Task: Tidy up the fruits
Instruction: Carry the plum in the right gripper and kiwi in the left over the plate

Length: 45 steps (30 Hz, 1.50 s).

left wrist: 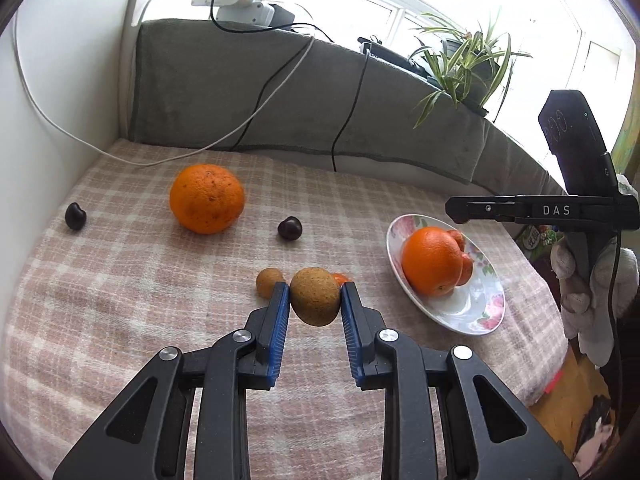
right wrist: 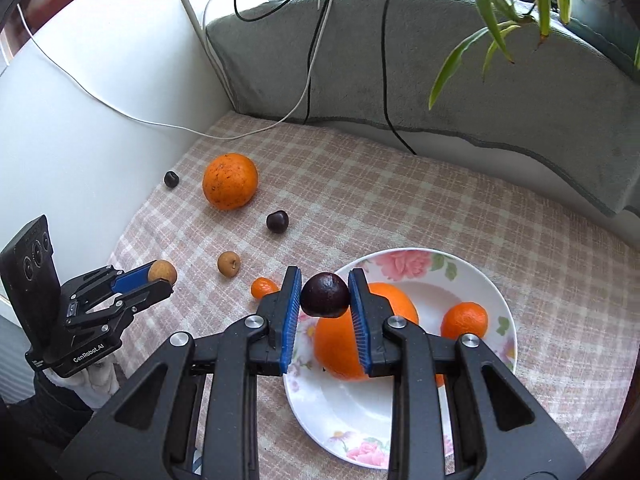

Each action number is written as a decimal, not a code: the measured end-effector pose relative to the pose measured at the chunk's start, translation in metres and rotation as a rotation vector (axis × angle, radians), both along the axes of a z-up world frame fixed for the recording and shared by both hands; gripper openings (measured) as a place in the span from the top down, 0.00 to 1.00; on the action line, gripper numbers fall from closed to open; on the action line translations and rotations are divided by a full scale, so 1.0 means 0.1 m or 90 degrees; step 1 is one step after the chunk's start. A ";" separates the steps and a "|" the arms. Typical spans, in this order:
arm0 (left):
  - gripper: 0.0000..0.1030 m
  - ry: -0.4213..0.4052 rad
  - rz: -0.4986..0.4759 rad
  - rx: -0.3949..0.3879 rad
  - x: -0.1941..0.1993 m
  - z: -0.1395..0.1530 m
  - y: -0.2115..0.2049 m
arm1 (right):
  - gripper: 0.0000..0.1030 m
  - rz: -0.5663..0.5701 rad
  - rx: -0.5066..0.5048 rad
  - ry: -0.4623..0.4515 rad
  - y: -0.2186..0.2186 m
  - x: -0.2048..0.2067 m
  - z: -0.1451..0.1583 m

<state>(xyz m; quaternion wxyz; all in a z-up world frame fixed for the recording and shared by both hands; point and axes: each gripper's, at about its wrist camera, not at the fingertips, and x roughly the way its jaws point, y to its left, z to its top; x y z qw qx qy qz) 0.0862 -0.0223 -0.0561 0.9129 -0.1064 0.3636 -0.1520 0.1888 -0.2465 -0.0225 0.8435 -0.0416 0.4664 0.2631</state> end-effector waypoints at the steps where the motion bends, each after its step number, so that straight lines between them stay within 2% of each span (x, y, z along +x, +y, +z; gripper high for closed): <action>1: 0.76 -0.002 -0.006 -0.001 -0.01 0.01 -0.05 | 0.75 -0.006 0.002 -0.003 -0.06 -0.01 0.01; 13: 0.76 -0.006 -0.079 -0.002 -0.09 0.08 -0.64 | 0.75 -0.062 0.044 -0.015 -0.65 -0.12 0.04; 25: 0.76 -0.003 -0.138 0.017 -0.10 0.06 -1.15 | 0.75 -0.096 0.048 -0.002 -1.07 -0.21 -0.17; 35: 0.76 -0.004 -0.155 0.042 -0.08 0.06 -1.36 | 0.75 -0.105 0.051 -0.003 -1.23 -0.30 -0.24; 45: 0.76 -0.006 -0.159 0.074 -0.06 0.03 -1.52 | 0.75 -0.092 0.049 0.001 -1.20 -0.32 -0.32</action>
